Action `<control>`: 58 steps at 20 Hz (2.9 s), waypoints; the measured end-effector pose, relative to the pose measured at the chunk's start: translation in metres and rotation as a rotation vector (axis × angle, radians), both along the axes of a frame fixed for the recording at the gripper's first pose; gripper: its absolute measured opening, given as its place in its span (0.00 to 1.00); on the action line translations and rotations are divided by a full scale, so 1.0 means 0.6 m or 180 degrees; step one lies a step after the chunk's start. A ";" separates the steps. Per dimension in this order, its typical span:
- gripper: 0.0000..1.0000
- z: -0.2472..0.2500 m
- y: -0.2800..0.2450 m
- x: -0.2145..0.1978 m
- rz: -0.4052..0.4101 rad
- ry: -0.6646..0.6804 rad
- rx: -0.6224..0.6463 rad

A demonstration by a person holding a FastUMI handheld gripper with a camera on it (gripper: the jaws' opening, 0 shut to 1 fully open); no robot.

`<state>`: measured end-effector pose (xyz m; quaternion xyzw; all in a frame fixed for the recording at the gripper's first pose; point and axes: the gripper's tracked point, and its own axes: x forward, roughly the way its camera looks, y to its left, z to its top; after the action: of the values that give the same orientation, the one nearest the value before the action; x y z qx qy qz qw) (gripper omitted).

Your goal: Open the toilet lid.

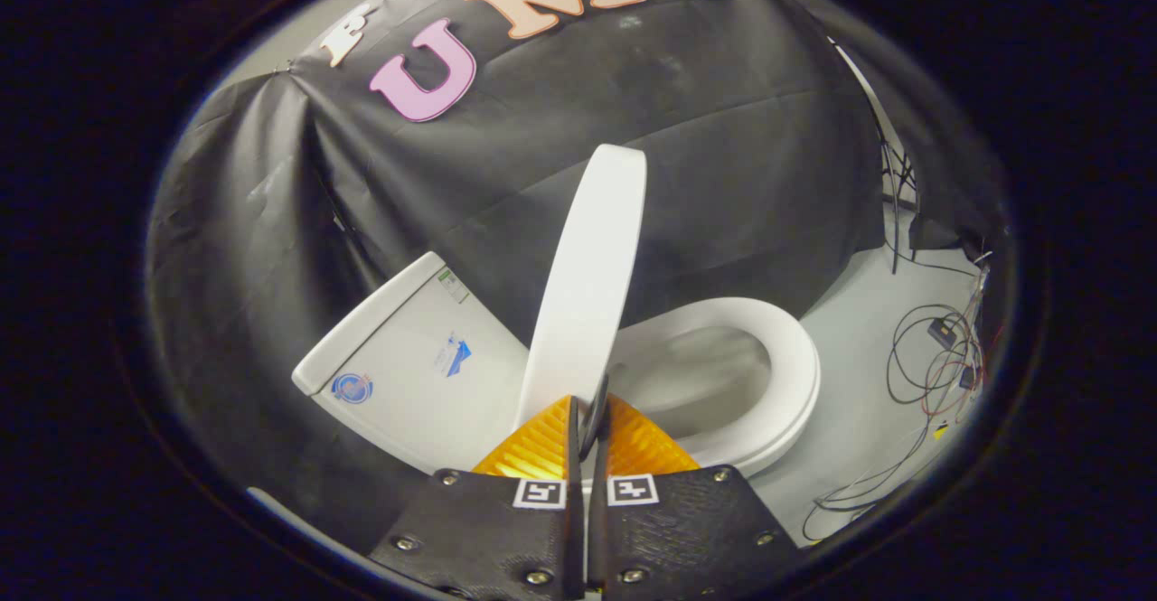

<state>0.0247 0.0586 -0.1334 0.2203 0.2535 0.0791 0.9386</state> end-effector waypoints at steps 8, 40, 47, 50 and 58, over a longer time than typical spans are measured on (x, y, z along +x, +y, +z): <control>0.03 0.023 0.025 0.002 0.0122 -0.0151 -0.0109; 0.03 0.038 0.038 0.005 0.0545 -0.0639 -0.0403; 0.03 0.037 0.039 0.004 0.0629 -0.0706 -0.0468; 0.04 0.033 0.042 0.003 0.0681 -0.0716 -0.0462; 0.04 0.025 0.054 0.002 0.0822 -0.0845 -0.0640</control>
<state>0.0260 0.0913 -0.1182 0.0789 0.1604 0.2015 0.9631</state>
